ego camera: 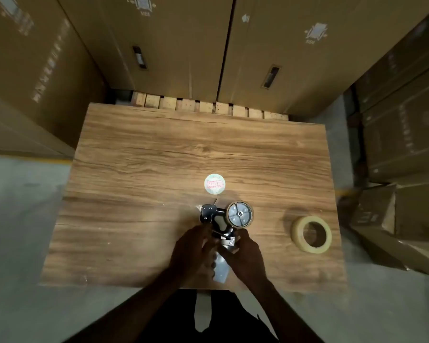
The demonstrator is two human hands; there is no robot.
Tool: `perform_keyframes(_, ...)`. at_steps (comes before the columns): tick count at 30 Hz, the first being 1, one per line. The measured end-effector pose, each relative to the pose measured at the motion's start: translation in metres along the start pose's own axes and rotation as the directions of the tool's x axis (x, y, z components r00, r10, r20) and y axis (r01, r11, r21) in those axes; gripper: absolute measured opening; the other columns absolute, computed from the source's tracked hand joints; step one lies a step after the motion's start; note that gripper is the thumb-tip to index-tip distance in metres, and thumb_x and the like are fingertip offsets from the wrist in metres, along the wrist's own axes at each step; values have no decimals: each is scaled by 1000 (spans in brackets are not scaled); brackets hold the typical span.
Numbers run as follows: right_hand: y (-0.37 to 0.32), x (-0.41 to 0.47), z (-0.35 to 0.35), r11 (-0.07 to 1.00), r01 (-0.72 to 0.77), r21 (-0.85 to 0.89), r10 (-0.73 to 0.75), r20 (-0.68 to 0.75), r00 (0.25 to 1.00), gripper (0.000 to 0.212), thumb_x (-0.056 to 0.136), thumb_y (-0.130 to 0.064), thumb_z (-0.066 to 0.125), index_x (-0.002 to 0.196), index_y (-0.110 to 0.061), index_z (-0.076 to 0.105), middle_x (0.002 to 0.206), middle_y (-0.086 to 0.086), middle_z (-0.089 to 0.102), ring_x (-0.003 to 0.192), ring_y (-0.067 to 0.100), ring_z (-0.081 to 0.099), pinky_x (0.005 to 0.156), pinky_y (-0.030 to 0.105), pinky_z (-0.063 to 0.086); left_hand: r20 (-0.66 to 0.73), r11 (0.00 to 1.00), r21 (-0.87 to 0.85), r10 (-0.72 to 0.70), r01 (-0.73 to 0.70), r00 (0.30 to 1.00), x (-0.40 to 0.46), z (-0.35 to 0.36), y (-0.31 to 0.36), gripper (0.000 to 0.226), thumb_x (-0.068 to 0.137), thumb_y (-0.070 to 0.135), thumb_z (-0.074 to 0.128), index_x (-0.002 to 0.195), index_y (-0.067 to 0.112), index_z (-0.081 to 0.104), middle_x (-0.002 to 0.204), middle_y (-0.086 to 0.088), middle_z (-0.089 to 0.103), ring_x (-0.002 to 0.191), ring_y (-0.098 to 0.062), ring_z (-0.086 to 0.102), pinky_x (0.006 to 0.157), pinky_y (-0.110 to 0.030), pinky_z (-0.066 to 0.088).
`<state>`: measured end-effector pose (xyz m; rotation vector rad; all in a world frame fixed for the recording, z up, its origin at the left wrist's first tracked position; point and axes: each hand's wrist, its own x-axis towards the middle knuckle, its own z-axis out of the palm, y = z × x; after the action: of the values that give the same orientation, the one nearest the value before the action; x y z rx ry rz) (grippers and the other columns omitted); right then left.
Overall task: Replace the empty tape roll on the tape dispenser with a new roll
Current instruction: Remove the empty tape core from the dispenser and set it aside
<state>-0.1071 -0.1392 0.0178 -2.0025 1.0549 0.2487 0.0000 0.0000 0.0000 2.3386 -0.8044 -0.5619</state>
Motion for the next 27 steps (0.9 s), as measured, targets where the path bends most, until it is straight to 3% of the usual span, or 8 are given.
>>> perform_keyframes(4,4,13,-17,1000,-24,12,26,-218,976,50,77,-65,80,95,-21,64,68,-6,67,66,15,68,63,37,55,-59,999,-51,-18,15,998,19,-8,19,24,89,40,61,102,21,68,89,7,67,81,-13,64,69,-26,47)
perform_keyframes(7,9,36,-31,996,-57,65,72,-274,959,52,80,-63,79,94,-17,58,65,-4,63,61,15,63,60,32,44,-2,997,-80,15,-15,1000,46,-4,35,12,90,34,63,90,22,66,82,7,66,78,-12,62,68,-27,46)
perform_keyframes(10,11,59,-39,962,-168,213,211,-194,958,60,82,-67,74,108,-15,58,78,1,69,72,20,71,71,42,59,55,999,-27,-38,40,998,76,3,54,23,89,36,63,78,16,57,72,0,62,74,-21,62,69,-35,47)
perform_keyframes(12,11,70,-40,881,-253,399,299,-56,953,57,89,-58,73,120,-14,59,90,1,69,78,16,71,78,49,65,111,985,-36,-165,170,980,95,10,65,32,89,39,63,82,8,56,81,-10,65,80,-26,63,67,-34,43)
perform_keyframes(14,12,82,-41,768,-342,541,336,113,935,48,93,-50,73,121,-11,64,104,8,72,91,18,73,80,43,66,202,943,-78,-303,324,931,110,19,70,39,89,41,63,88,2,56,92,-16,67,87,-32,66,69,-38,49)
perform_keyframes(18,16,95,-44,719,-385,579,302,238,923,29,96,-29,74,109,-3,75,117,25,74,96,23,72,84,40,63,284,889,-99,-406,448,869,121,28,65,42,83,42,68,91,2,57,99,-19,67,89,-38,69,76,-48,59)
perform_keyframes(22,18,97,-48,695,-406,594,296,278,914,35,93,-20,79,109,10,71,99,22,71,92,23,69,75,30,64,289,894,-73,-406,443,867,124,29,62,40,84,38,68,93,-1,63,96,-18,71,87,-36,71,76,-44,59)
perform_keyframes(27,24,103,-49,686,-419,595,289,305,907,41,86,-23,86,105,10,73,105,31,76,90,24,73,75,30,64,326,918,-10,-372,397,869,126,28,61,40,86,41,66,97,2,66,95,-18,73,90,-34,71,78,-39,57)
